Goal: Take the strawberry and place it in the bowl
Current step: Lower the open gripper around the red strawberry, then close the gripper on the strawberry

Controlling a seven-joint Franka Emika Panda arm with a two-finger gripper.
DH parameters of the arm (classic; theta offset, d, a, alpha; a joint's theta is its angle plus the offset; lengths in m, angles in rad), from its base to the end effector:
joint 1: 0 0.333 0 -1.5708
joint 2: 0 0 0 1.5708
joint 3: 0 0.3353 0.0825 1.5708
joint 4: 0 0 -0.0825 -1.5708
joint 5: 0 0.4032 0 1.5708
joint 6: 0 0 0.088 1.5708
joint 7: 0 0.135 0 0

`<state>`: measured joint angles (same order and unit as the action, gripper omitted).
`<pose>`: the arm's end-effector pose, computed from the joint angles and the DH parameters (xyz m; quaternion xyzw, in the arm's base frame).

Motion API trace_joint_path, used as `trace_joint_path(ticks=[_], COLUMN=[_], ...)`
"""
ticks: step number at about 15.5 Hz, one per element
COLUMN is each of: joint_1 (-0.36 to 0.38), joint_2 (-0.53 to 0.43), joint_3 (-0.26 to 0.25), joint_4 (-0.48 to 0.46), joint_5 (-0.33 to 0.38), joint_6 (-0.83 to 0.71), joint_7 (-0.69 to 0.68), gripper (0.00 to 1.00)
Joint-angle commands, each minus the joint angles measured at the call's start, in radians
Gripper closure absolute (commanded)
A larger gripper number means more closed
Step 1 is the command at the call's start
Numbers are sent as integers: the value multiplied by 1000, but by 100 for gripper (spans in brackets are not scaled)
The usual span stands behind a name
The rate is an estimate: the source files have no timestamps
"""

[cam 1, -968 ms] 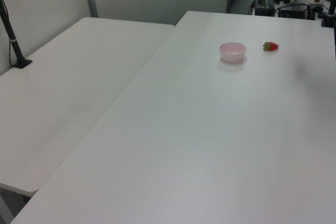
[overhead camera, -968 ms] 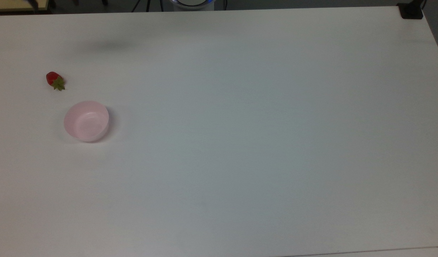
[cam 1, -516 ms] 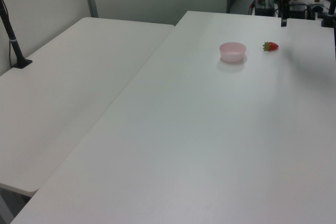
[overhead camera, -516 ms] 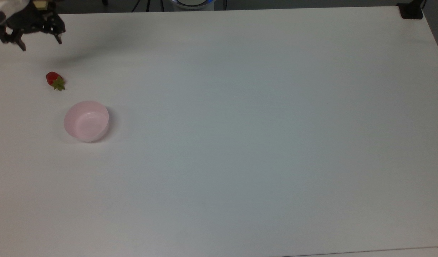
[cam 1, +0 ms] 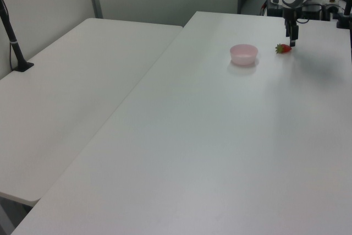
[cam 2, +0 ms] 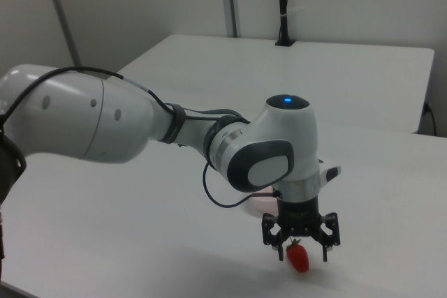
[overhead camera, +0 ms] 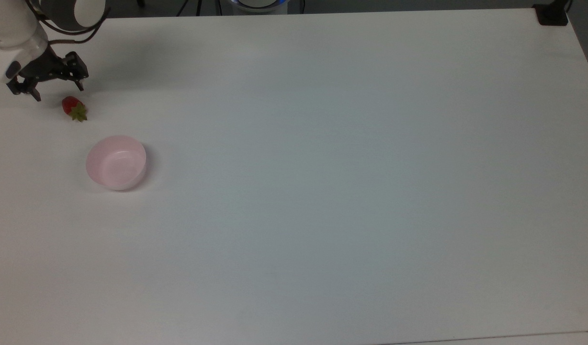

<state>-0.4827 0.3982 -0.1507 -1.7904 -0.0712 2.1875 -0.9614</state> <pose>0.5419 -0.3950 0.3118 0.9803 0.1890 -0.0408 0.0415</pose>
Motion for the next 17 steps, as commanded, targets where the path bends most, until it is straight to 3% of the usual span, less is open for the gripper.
trace_joint_path(ticks=[1,4,9,13,16,17], joint_1=[22,49,66,61,58,58], joint_2=[22,44,47,30,31,33], joint_3=[8,8,8,3,2,0], joint_4=[0,0,0,23,28,28], joint_5=[8,8,8,7,1,1], joint_6=[40,69,60,-15,-34,-34], joint_7=[45,94,107,105,105,105], gripper=[16,19,37,41,39,24])
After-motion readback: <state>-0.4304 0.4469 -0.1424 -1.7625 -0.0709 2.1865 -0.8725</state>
